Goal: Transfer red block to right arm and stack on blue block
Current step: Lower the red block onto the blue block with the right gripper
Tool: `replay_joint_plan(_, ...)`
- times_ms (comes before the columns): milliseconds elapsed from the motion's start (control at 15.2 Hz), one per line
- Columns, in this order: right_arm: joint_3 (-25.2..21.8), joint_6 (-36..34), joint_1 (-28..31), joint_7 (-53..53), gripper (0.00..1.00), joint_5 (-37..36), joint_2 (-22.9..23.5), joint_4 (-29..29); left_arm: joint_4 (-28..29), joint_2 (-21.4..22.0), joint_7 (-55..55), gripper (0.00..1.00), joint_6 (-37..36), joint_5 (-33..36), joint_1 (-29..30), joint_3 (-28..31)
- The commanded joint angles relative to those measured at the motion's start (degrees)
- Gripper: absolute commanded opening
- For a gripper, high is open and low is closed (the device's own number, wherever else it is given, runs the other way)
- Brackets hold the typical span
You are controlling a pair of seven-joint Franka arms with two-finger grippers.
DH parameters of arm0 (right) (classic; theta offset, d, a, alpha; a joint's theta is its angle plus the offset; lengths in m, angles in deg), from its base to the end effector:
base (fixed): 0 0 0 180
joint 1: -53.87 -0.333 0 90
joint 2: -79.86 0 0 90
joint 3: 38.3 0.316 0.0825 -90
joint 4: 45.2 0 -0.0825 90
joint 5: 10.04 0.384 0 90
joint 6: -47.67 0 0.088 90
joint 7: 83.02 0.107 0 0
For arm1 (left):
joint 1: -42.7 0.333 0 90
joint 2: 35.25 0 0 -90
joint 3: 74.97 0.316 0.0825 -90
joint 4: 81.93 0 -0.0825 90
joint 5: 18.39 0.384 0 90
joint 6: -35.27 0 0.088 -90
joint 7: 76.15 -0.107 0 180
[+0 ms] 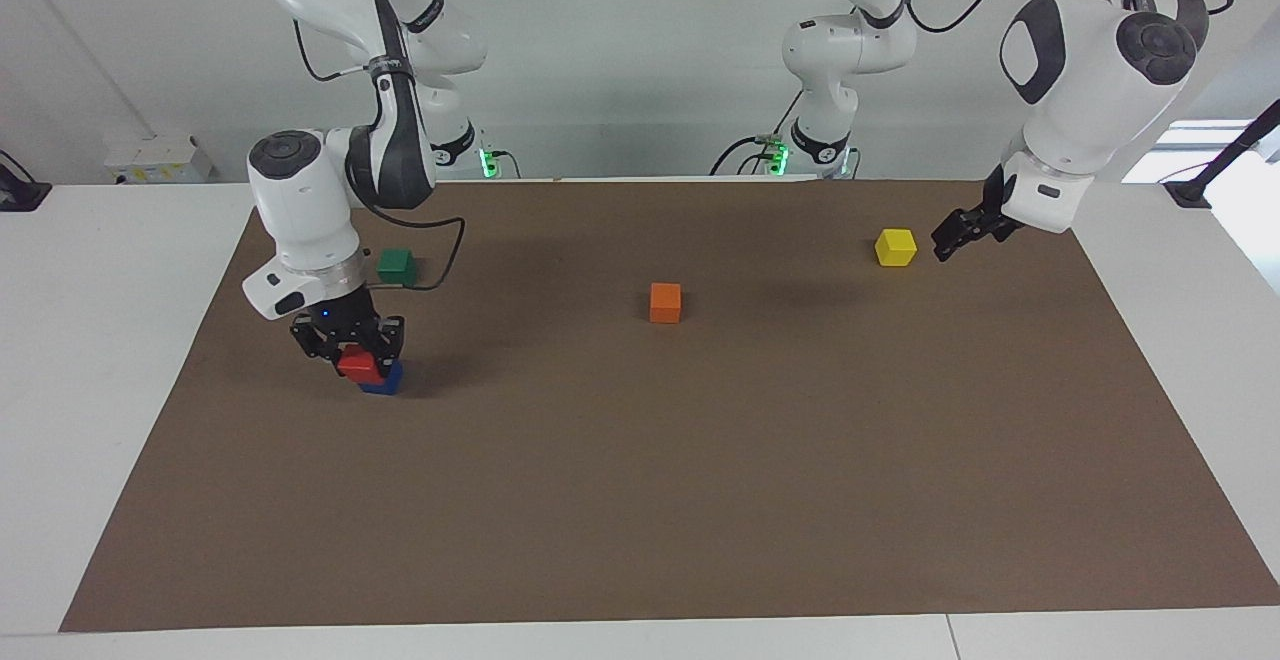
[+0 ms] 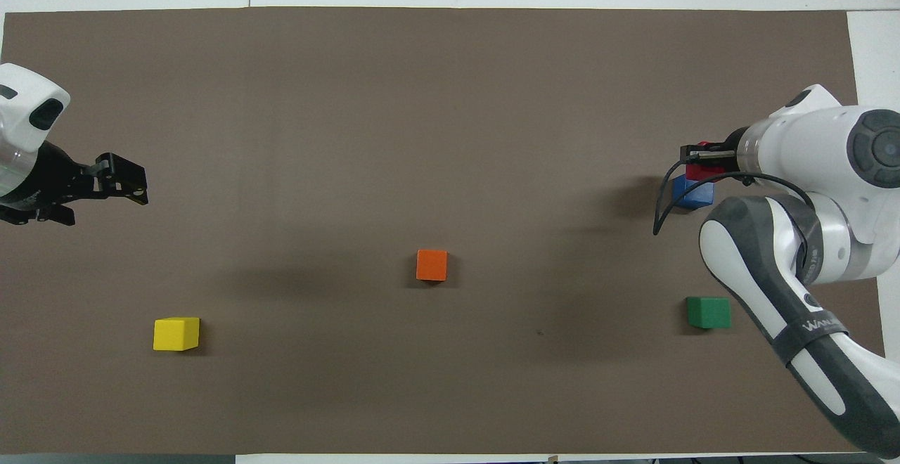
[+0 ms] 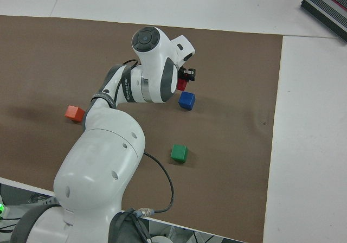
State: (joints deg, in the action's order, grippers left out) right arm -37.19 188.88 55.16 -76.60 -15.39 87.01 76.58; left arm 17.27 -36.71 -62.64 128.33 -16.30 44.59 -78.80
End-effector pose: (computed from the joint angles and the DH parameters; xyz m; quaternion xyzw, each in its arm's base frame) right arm 0.5805 -0.0019 0.3733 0.9935 -0.0244 0.1085 0.0259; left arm 0.5561 -0.0147 0.5392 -0.9928 -0.0983 0.0633 0.0260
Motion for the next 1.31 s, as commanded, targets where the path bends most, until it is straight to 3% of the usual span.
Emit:
replay_joint_plan(0, 0.6, 1.8, 1.3, -0.7, 0.00, 1.7, -2.6, 4.0, -6.3, -3.5, -2.2, 1.00, -4.1, 1.9, 0.1, -0.1)
replay_joint_plan(197, 0.6, 1.5, 1.7, -0.7, 0.00, 1.8, -2.3, 4.7, -5.6, -3.4, -1.4, 1.00, -3.8, -0.6, -0.7, -0.1)
replay_joint_plan(592, 0.6, 1.5, 2.4, -1.1, 0.00, 1.8, -2.5, 5.8, 3.0, 2.2, -1.6, 1.00, -2.9, -4.0, -0.7, -0.1)
replay_joint_plan(986, 0.6, 2.0, 2.2, -1.1, 0.00, 1.8, -2.0, 5.8, 2.8, 4.0, -2.0, 1.00, -2.5, -3.9, -0.7, -0.4)
replay_joint_plan(1249, 0.6, 2.2, 2.0, -1.1, 0.00, 1.8, -1.9, 5.8, 1.6, 3.8, -1.9, 1.00, 2.7, -3.9, -0.4, -0.2)
